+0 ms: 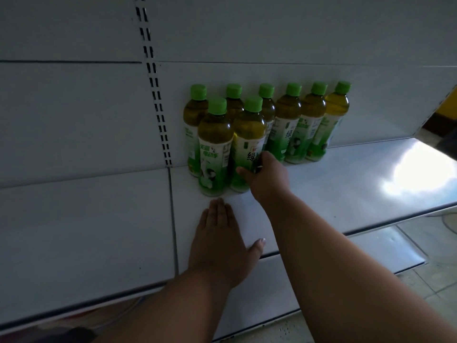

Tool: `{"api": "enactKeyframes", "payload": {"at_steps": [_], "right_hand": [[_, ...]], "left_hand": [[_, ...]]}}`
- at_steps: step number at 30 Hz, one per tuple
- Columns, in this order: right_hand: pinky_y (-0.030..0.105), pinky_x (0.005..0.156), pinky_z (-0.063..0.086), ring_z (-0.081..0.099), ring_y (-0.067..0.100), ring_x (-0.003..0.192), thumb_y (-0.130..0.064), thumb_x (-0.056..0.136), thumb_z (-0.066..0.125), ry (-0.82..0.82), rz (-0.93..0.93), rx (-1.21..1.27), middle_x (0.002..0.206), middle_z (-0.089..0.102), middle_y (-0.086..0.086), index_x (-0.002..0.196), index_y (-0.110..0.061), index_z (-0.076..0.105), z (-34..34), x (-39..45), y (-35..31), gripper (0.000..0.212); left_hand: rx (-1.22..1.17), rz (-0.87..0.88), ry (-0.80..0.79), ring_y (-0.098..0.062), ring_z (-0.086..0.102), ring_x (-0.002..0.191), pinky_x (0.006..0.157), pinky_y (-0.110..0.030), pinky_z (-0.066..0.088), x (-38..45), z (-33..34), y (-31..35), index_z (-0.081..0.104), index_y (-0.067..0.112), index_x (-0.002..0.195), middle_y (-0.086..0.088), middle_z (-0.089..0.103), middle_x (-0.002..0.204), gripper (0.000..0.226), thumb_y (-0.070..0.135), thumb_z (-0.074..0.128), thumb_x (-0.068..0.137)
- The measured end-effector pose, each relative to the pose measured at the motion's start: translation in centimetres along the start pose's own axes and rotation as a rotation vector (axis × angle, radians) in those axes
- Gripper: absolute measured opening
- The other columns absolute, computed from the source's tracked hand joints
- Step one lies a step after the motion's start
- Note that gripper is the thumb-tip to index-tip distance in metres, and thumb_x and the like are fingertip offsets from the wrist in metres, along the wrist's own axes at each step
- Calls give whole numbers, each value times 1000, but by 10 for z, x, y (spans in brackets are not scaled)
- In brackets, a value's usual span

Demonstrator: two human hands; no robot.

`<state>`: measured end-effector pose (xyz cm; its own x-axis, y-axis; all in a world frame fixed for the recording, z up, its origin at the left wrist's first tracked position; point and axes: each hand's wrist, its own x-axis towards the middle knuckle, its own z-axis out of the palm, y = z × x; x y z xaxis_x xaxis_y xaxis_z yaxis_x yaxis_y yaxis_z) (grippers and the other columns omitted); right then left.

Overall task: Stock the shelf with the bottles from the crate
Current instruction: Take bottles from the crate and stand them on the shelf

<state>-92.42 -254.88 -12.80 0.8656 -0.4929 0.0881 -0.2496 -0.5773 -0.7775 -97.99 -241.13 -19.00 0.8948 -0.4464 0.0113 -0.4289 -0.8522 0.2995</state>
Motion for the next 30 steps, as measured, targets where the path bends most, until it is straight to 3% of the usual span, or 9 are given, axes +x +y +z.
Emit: {"api": "enactKeyframes", "payload": {"at_steps": [4, 8, 13, 16, 22, 30], "right_hand": [[36, 90, 53, 62, 22, 114, -30, 85, 77, -6, 16, -28, 123, 65, 1, 123, -17, 56, 1, -4, 2, 45], [33, 94, 48, 56, 20, 122, -42, 86, 73, 84, -21, -183, 135, 57, 2, 141, -17, 48, -9, -42, 16, 65], [36, 99, 47, 51, 18, 127, -48, 90, 66, 49, 53, -353, 140, 49, -2, 142, -25, 46, -63, -139, 41, 60], [38, 101, 47, 52, 18, 126, -49, 88, 67, 45, 130, -403, 141, 48, -2, 141, -27, 45, -95, -206, 49, 61], [39, 101, 43, 47, 26, 128, -49, 85, 69, 103, 389, -574, 142, 46, 4, 144, -24, 42, -139, -331, 59, 69], [43, 98, 47, 49, 30, 123, -53, 82, 71, 90, 680, -671, 132, 51, 7, 137, -23, 45, -189, -441, 115, 67]], "left_hand": [[-15, 1, -6, -27, 0, 153, 124, -38, 0, -1, -2, 0, -1, -2, 156, -20, -1, 165, 108, 74, 33, 88], [23, 9, -86, -27, -10, 152, 123, -38, -6, 1, -6, 0, -5, -2, 155, -20, -9, 164, 104, 74, 25, 91], [-18, 78, -107, -25, -2, 153, 123, -37, 0, -9, -19, -3, 0, 6, 158, -13, -2, 166, 97, 70, 32, 93], [-56, 221, -119, -26, 8, 151, 122, -36, 3, -37, -26, 3, 9, 9, 158, -11, 9, 166, 90, 64, 40, 94], [-25, 751, -188, -25, 26, 145, 117, -37, 20, -145, -22, 61, 20, 20, 157, -4, 27, 160, 91, 68, 52, 87], [11, 956, -278, -22, 32, 141, 117, -39, 27, -241, 10, 141, 29, 23, 154, 0, 36, 155, 86, 70, 51, 86]]}}
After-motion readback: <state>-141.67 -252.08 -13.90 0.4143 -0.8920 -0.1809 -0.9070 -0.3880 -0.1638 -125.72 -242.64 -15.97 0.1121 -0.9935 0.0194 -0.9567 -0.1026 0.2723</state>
